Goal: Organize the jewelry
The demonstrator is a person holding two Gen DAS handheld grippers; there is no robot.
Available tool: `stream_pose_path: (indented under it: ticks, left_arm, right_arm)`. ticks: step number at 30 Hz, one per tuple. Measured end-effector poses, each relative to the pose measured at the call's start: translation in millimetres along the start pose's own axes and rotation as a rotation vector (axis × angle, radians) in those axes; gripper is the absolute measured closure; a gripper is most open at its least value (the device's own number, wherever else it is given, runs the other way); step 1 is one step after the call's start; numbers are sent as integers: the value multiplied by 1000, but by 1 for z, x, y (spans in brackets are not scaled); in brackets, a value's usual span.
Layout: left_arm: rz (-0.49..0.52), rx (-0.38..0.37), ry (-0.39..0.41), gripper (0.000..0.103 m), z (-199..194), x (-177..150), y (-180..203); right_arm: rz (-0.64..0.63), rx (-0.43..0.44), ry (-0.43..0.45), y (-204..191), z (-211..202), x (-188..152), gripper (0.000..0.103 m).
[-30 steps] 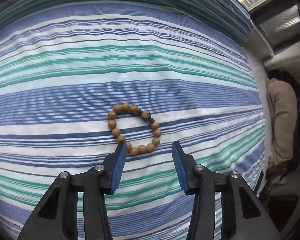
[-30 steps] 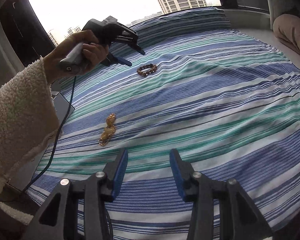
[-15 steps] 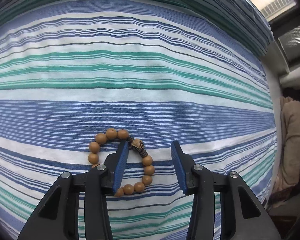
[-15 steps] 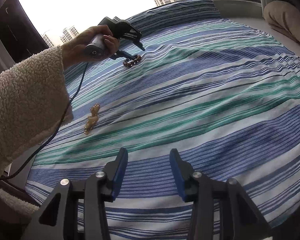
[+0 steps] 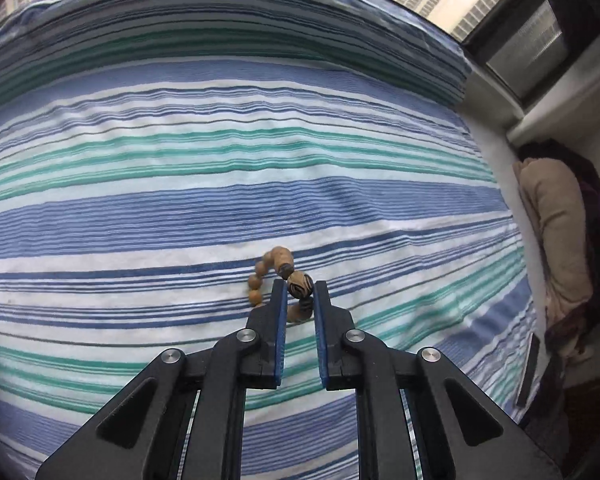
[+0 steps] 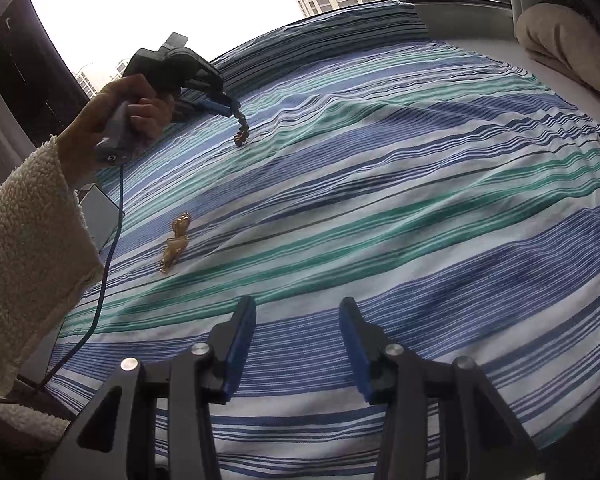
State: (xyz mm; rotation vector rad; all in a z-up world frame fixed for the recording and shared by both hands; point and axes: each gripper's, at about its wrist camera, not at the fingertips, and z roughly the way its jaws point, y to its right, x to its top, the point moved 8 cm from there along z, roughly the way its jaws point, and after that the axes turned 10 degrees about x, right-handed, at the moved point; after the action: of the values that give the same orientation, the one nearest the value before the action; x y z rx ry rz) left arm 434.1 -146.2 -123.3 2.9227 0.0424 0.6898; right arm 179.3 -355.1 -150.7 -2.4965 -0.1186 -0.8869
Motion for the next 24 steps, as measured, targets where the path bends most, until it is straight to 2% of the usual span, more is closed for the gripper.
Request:
stream_pose_path:
  ticks: [3,6,9,12,15,17,21,24]
  left_arm:
    - [68,-7,71,92,-55,-18,-16]
    - [137,22,109,92,-100,-45,-39]
    - [201,96,99,92,-126,-76,-74]
    - [278,215,58,92,-139,-114,-117]
    - [362,343,3,92,-138,-153,-150]
    - [402,374,-48,92,-127,-179,-164]
    - [403,325,-118,92,-85,-215,-165]
    - [385,278,-115,92,-55,-223,-153]
  right_arm:
    - [-23,2,7,-12,-2,3,59]
    - [-48,4,12,-25,-3,7,59]
    - [-70,10,13,-38,-3,8,59]
    - [-83,18,10,-51,1,6,59]
    - [-89,31,1,-62,5,3,59]
    - [-102,36,-10,-72,8,0,59]
    - [-131,32,-27,-86,10,-5,59]
    - [-141,23,-35,-93,9,-8,59]
